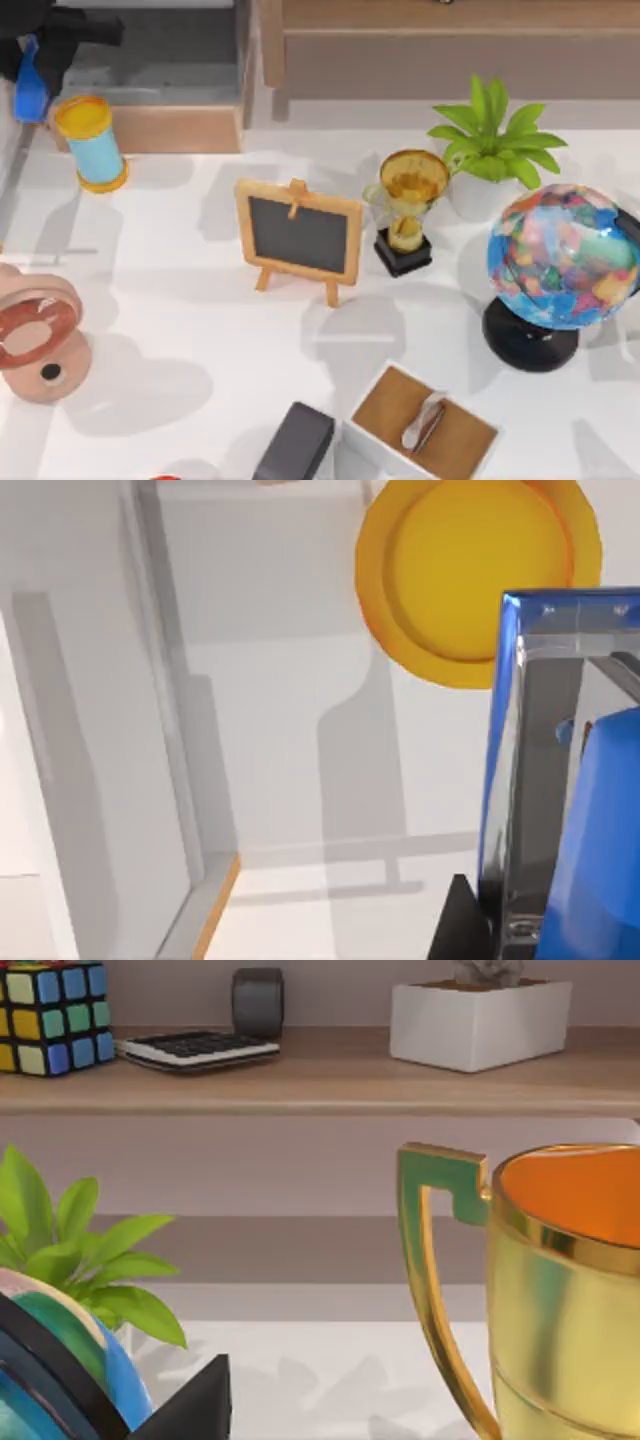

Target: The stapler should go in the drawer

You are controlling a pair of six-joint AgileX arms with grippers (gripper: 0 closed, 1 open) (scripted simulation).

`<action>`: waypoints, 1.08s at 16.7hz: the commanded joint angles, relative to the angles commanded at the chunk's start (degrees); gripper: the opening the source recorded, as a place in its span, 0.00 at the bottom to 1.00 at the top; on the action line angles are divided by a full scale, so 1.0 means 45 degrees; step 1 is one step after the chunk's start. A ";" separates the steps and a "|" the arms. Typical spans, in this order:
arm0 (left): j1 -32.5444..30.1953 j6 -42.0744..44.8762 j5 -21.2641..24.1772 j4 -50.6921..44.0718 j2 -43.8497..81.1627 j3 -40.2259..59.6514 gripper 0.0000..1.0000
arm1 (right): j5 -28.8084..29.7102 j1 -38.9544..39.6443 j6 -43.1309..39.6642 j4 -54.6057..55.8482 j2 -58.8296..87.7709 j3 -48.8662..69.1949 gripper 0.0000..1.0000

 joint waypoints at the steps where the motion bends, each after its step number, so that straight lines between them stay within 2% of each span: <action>1: 0.0700 0.0757 0.0058 -0.0234 0.0200 0.0496 0.00 | 0.0000 0.0000 0.0000 0.0000 0.0000 0.0000 1.00; 5: 0.3297 0.2957 0.0364 -0.0572 0.1431 0.2266 0.00 | 0.0000 0.0000 0.0000 0.0000 0.0000 0.0000 1.00; 9: 0.4948 0.3804 0.0638 -0.0222 0.3175 0.3307 0.00 | 0.0000 0.0000 0.0000 0.0000 0.0000 0.0000 1.00; 13: 0.5296 0.3937 0.0721 -0.0069 0.4816 0.3370 0.00 | 0.0000 0.0000 0.0000 0.0000 0.0000 0.0000 1.00; 18: 0.5254 0.3929 0.0706 -0.0146 0.5120 0.3261 0.00 | 0.0000 0.0000 0.0000 0.0000 0.0000 0.0000 1.00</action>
